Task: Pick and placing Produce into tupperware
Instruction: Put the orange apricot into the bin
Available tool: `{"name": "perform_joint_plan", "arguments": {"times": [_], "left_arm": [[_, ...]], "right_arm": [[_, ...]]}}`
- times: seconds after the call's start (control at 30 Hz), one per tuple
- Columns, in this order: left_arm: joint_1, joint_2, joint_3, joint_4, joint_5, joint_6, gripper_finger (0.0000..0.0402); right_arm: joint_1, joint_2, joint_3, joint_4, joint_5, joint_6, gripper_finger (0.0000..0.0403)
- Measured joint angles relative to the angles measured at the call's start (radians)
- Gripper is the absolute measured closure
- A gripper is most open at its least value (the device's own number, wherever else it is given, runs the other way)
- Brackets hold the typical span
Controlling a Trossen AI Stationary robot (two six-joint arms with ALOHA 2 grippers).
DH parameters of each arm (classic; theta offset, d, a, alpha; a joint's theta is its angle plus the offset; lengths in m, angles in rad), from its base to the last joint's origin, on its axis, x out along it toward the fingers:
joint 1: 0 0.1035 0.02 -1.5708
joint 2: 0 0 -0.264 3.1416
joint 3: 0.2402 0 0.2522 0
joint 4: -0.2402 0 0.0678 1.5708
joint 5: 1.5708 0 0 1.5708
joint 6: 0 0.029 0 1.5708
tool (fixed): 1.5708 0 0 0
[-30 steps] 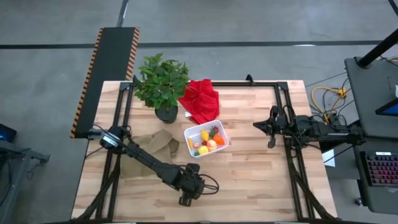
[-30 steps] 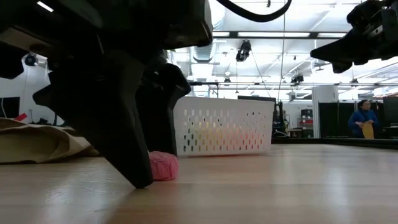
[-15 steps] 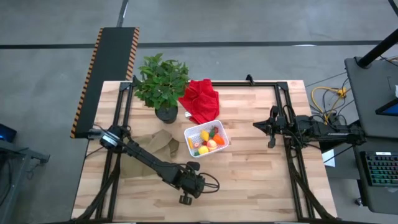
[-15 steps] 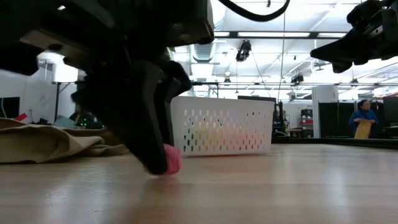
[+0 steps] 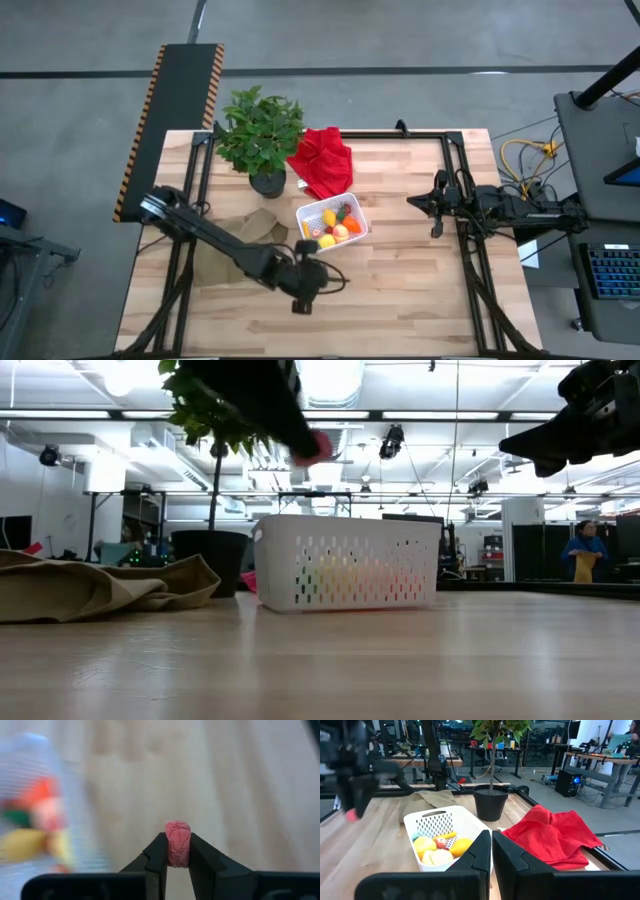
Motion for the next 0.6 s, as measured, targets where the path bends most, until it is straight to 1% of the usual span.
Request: {"name": "perform_joint_plan", "arguments": {"times": [0.13,0.27,0.47,0.53,0.6], "left_arm": [[0.039,-0.046,-0.003,-0.004,-0.184,-0.001,0.0364],[0.097,-0.057,-0.006,-0.004,-0.296,-0.035,0.0363],[0.198,-0.039,-0.015,-0.025,-0.306,-0.204,0.0363],[0.22,-0.033,-0.016,-0.06,-0.302,-0.264,0.0363],[0.234,-0.03,-0.016,-0.081,-0.277,-0.286,0.0363]], "right_arm": [[0.0,-0.001,0.002,0.0,0.0,0.0,0.0394],[0.0,-0.001,0.008,0.0,0.0,0.0,0.0394],[0.0,-0.001,0.017,0.0,0.0,0.0,0.0394],[0.0,-0.001,0.017,-0.001,0.0,0.0,0.0394],[0.0,-0.001,0.017,-0.002,0.0,0.0,0.0394]]}}
